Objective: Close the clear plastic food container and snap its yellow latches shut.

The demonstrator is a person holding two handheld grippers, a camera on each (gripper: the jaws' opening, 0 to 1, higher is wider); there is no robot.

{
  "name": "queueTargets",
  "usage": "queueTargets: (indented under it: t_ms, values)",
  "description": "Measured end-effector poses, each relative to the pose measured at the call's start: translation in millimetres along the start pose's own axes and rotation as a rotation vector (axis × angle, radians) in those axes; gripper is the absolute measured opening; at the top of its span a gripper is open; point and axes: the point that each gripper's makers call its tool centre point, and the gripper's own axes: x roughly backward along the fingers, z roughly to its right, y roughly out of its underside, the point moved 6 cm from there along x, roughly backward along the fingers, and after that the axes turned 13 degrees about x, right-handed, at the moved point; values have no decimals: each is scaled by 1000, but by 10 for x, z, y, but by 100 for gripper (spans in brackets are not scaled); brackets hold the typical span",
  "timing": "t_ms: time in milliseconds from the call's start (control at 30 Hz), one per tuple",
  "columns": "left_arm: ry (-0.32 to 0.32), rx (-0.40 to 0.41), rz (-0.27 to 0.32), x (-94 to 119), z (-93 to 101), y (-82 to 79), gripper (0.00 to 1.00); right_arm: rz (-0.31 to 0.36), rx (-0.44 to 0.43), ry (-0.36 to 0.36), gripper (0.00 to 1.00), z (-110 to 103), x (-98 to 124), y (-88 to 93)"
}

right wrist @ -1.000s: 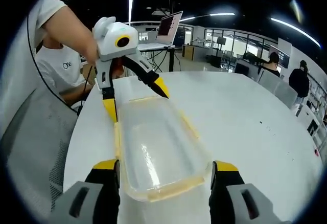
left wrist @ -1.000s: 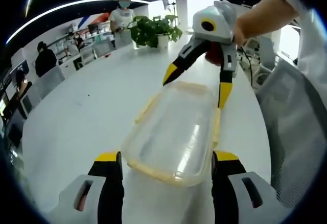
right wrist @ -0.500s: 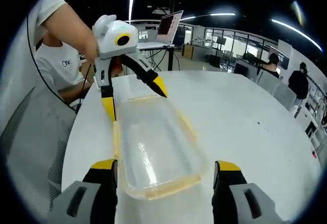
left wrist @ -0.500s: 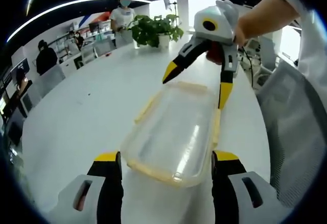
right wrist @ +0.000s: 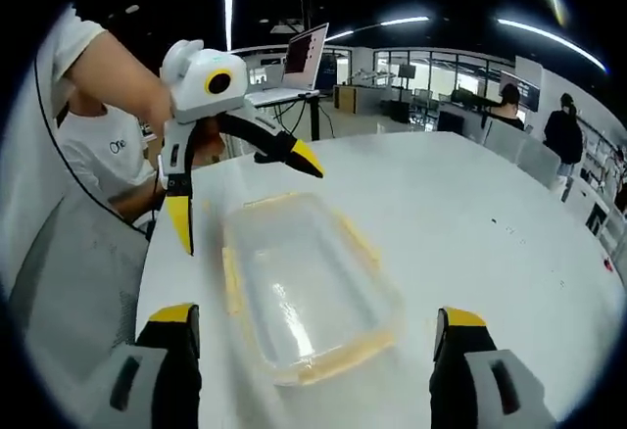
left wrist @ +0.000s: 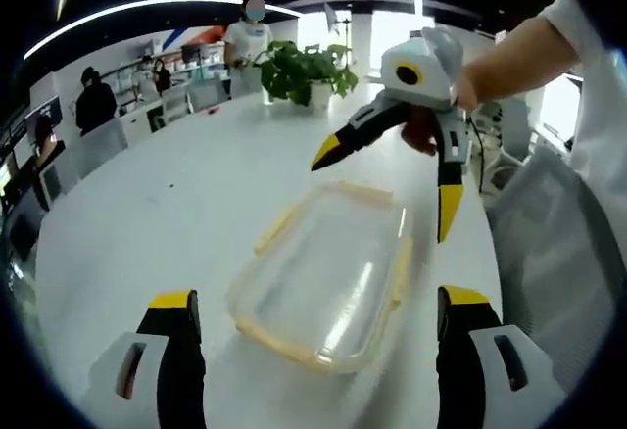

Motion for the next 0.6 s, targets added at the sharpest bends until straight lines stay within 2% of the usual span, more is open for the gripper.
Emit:
queueTargets:
  t_ms: [167, 267, 600]
  values:
    - [-4, 11, 14, 24, 57, -24, 99, 21, 8, 29, 99, 0, 37, -56]
    - [-7, 18, 28, 45, 101, -46, 99, 39, -18, 46, 99, -6, 66, -64]
    - [-21, 15, 47, 126, 232, -82, 99, 57, -26, 87, 99, -109, 228, -101]
